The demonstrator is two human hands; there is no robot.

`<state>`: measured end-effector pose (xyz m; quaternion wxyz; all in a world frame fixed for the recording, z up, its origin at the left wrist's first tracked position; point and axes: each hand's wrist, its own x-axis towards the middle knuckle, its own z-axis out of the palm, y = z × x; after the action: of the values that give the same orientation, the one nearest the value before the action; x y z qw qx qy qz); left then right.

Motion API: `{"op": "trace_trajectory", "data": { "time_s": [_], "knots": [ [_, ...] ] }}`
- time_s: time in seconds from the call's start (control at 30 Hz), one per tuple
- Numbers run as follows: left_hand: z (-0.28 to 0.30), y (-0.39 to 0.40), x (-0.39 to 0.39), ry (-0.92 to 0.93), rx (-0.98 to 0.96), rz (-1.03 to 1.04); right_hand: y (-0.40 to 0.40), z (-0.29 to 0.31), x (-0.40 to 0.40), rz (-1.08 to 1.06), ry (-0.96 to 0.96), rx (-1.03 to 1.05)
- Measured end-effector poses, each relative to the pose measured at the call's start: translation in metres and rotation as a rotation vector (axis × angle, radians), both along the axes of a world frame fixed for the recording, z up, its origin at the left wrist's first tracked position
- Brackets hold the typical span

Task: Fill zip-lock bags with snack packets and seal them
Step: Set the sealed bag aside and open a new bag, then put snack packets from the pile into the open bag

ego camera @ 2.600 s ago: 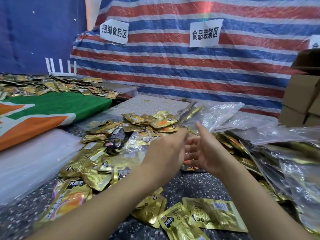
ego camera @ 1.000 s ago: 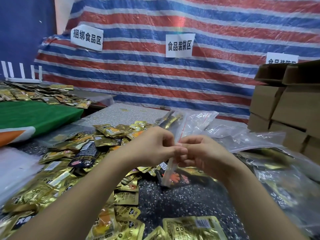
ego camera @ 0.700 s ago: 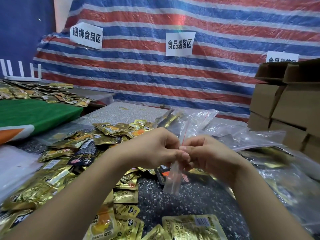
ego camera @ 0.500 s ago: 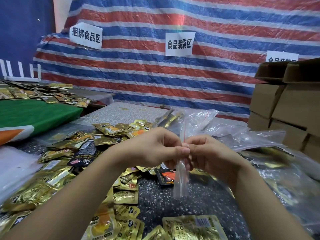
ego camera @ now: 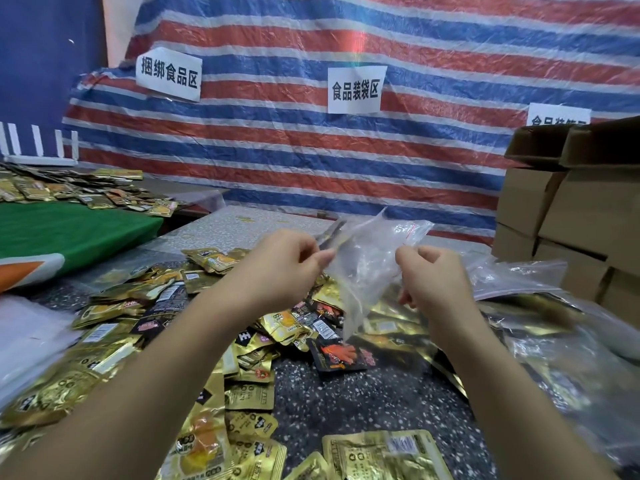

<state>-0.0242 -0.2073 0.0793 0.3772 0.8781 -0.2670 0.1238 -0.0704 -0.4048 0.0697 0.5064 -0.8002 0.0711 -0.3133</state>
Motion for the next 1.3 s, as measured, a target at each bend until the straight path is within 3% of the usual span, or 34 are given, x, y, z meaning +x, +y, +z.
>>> {"op": "trace_trajectory", "data": {
  "time_s": [0.07,0.13,0.23,0.43,0.63,0.77,0.9,1.03,1.13,1.3],
  "knots": [
    [0.002,-0.004,-0.010,-0.150,0.035,0.022,0.001,0.000,0.000,0.029,0.002,0.020],
    [0.006,-0.007,-0.023,-0.248,0.031,-0.082,0.002,0.001,0.000,0.059,0.005,0.070],
    [0.007,-0.013,-0.042,-0.281,0.170,-0.261,0.006,0.000,0.000,0.070,-0.022,0.115],
    [-0.003,-0.019,-0.046,-0.341,0.402,-0.221,0.009,-0.001,0.003,0.076,-0.013,0.165],
    [0.007,-0.001,-0.022,-0.307,0.143,-0.149,0.002,0.003,0.003,0.121,-0.042,0.184],
    [0.013,0.013,-0.011,-0.289,-0.037,-0.158,0.004,0.009,0.001,0.210,-0.081,0.340],
    [0.019,0.024,-0.002,-0.311,-0.304,-0.123,-0.003,0.002,0.004,0.071,-0.082,0.344],
    [0.018,0.034,0.006,-0.299,-0.447,-0.071,-0.012,-0.012,0.014,0.000,0.042,0.368],
    [0.015,0.038,0.012,-0.306,-0.469,-0.042,-0.009,-0.023,0.028,0.028,0.193,0.273],
    [0.010,0.034,0.017,-0.403,-0.498,0.002,0.016,-0.038,0.065,0.236,0.466,-0.066]
  ]
}}
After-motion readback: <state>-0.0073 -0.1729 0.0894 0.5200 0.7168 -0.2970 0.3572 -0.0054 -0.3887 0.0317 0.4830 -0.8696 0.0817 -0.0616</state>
